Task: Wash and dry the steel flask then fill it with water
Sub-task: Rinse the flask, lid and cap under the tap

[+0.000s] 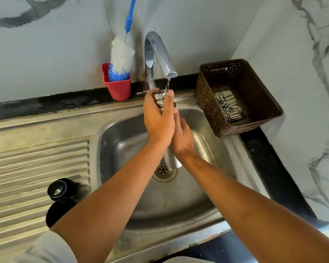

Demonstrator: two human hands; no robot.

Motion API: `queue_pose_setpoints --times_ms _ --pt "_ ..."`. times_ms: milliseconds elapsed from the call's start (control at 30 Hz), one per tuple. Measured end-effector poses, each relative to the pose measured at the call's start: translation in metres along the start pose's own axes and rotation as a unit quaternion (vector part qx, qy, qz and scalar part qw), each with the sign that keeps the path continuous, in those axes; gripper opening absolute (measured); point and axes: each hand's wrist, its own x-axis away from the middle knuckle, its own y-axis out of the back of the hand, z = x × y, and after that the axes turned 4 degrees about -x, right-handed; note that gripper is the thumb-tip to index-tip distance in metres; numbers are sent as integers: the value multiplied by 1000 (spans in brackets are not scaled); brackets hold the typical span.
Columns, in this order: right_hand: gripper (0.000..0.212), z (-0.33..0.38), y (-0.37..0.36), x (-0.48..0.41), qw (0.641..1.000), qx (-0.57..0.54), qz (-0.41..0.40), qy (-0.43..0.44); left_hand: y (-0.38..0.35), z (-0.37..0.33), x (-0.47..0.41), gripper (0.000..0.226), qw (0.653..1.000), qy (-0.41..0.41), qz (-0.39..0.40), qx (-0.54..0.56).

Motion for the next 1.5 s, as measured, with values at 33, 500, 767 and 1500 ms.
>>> queue_pose_setpoints --times_ms 33,500,767,1500 --pt "71 -1 0 -2 999 -20 2 -27 -2 5 8 53 999 -20 10 -29" --pt "89 13 13 -9 980 -96 154 -86 18 -5 -27 71 934 237 97 250" --pt "59 12 8 -1 990 -82 110 -42 22 13 21 51 983 116 93 109" --pt "59 -19 17 -5 988 53 140 -39 68 42 7 58 930 316 181 37"
